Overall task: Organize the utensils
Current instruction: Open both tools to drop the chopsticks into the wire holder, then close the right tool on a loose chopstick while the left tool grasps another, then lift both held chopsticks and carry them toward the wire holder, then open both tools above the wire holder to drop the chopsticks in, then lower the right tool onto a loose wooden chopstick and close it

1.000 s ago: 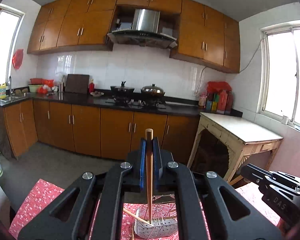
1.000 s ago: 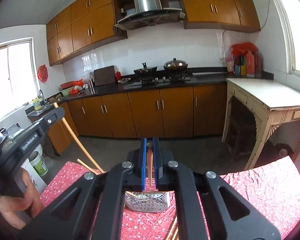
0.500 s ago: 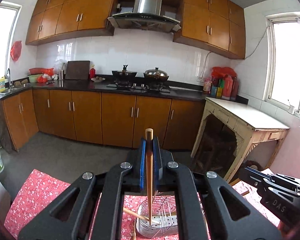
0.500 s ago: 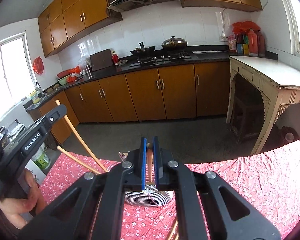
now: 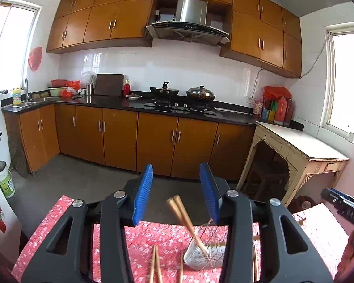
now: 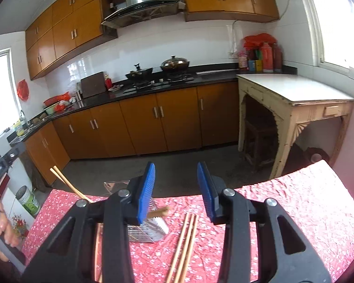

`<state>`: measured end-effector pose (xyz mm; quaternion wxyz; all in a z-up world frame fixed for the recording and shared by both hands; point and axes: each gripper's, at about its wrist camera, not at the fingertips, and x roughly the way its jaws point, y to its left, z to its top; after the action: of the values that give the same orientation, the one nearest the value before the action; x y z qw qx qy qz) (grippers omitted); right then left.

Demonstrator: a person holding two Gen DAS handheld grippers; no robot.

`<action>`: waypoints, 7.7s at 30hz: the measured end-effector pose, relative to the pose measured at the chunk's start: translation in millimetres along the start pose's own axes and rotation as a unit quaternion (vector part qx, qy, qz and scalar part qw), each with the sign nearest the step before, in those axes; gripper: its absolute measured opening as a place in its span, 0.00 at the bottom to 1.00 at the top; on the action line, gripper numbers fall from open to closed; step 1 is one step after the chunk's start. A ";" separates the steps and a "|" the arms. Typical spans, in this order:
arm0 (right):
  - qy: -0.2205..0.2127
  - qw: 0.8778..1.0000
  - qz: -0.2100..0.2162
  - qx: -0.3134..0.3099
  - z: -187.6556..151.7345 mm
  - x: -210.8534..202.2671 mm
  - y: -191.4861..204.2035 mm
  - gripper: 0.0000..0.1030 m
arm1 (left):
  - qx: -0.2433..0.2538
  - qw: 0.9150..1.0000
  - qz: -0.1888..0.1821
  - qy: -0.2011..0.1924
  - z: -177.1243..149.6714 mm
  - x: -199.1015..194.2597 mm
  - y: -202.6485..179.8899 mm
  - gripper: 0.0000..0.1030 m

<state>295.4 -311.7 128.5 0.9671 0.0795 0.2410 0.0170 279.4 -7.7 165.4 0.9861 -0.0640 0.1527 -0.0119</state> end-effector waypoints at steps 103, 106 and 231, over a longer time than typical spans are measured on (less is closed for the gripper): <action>0.191 0.979 -0.074 -0.008 -247.5 45.5 -65.3 0.13 | 0.076 0.954 0.022 0.291 -253.9 21.4 94.1 0.25; 0.191 0.979 -0.075 -0.011 -248.3 43.0 -64.2 0.10 | 0.074 0.954 0.021 0.290 -254.5 18.7 94.1 0.22; 0.198 0.980 0.020 -0.025 -232.4 66.2 -9.6 0.20 | 0.068 0.973 -0.017 0.219 -247.3 16.7 49.2 0.83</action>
<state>244.8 -282.6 -106.2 0.9016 0.0552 0.4251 0.0578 220.6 10.0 -79.7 0.9303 0.0049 0.3629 -0.0527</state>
